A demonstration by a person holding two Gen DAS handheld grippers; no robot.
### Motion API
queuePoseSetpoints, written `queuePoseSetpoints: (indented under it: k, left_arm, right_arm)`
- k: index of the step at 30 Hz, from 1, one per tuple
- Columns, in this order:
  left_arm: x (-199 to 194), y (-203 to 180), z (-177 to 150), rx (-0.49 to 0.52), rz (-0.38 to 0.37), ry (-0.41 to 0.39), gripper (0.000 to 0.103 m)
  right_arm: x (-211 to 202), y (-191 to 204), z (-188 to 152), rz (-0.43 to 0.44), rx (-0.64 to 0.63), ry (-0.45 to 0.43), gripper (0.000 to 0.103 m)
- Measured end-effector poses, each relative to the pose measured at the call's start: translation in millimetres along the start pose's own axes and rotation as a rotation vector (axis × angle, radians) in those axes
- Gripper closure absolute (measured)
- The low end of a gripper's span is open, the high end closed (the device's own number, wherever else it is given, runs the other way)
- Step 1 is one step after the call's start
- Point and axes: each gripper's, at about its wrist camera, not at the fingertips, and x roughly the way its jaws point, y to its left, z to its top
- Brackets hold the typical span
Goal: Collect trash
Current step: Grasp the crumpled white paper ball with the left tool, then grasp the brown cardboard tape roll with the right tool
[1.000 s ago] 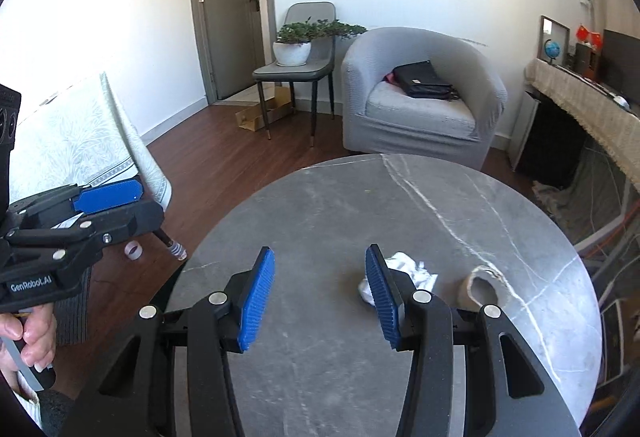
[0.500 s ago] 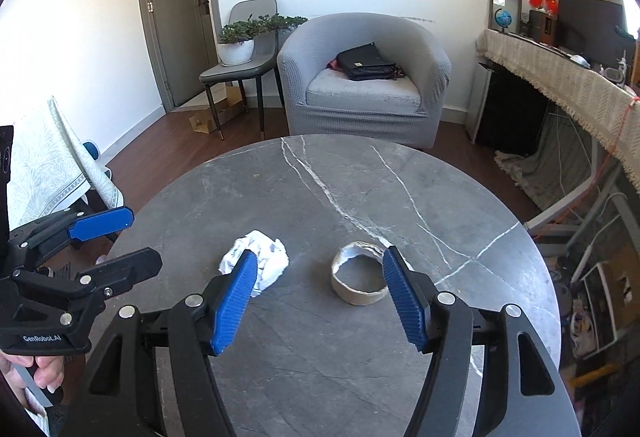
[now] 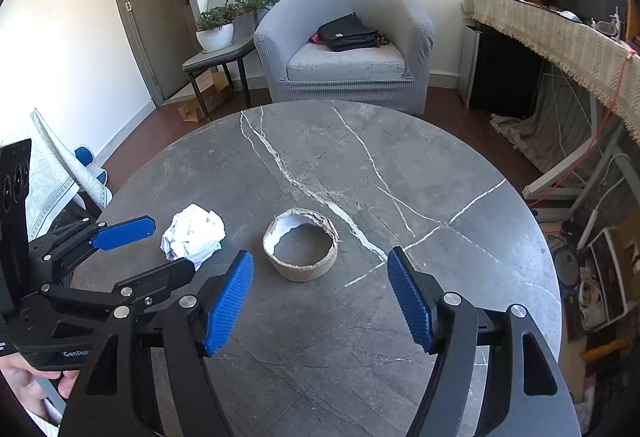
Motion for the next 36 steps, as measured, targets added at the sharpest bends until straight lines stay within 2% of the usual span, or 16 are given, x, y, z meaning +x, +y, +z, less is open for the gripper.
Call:
queuePoseSetpoints:
  k: [4,5,7,17,21,31,33,34,36]
  left_arm:
    - [7.1,2.9,1.1,-0.024,0.004,0.010,0.041]
    - [7.8,4.2,1.4,-0.035,0.000,0.009,0.049]
    - [6.7,7.8,1.3,-0.049,-0.001,0.000,0.051]
    - [-9.6,21.7,2.8,-0.063,-0.016,-0.038,0.052]
    - [-15.0,24.6,2.8,-0.038,-0.012,-0.046,0.052]
    - [-36.2,61.6,3.8,-0.089,-0.021,-0.070,0.052]
    - [-39.6,67.1,2.5,-0.086,-0.016,-0.070,0.052]
    - [-41.0,69.7,2.0,-0.086,-0.014,-0.070,0.052]
    - [-45.3,75.3,0.8,-0.088,-0.008,-0.072,0.052]
  right_arm:
    - [0.0,-3.4,-3.5,0.008,0.011,0.007,0.032]
    - [-0.7,-4.1,-3.8,0.012,0.012,0.007,0.032]
    - [-0.7,-5.1,-3.0,0.013,0.016,0.006,0.032]
    - [14.4,4.2,-0.8,0.026,0.009,0.040,0.032]
    - [22.2,11.8,0.7,0.018,-0.005,0.055,0.032]
    - [42.6,22.4,8.0,-0.066,-0.039,0.078,0.032]
    - [44.4,22.1,10.1,-0.072,-0.028,0.075,0.040]
    - [45.0,21.9,10.9,-0.074,-0.022,0.075,0.051]
    - [46.8,22.8,12.4,-0.085,-0.019,0.079,0.054]
